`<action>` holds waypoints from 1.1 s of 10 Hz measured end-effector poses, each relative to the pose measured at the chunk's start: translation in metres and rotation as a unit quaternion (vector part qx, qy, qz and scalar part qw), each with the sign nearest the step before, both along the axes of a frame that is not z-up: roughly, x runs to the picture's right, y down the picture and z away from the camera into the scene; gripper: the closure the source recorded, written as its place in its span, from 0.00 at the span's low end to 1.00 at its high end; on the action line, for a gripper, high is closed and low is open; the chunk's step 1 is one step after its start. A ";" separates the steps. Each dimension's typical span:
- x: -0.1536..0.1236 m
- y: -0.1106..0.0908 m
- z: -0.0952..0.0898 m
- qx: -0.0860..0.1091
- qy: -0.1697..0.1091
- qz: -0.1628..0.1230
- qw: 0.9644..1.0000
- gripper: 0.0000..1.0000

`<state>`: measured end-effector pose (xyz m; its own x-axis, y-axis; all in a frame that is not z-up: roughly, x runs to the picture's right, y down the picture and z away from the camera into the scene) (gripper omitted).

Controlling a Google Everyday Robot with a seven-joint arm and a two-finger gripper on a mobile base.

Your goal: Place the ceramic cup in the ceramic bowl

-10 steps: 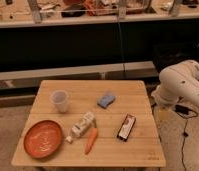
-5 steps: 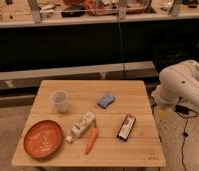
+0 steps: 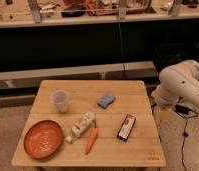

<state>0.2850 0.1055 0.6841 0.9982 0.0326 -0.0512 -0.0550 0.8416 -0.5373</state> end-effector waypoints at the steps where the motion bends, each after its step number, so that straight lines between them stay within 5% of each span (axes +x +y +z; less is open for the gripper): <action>1: 0.000 0.000 0.000 0.000 0.000 0.000 1.000 0.20; 5: 0.000 0.000 0.000 0.000 0.000 0.000 1.000 0.20; 11: -0.025 -0.030 0.011 0.047 -0.011 -0.048 0.998 0.20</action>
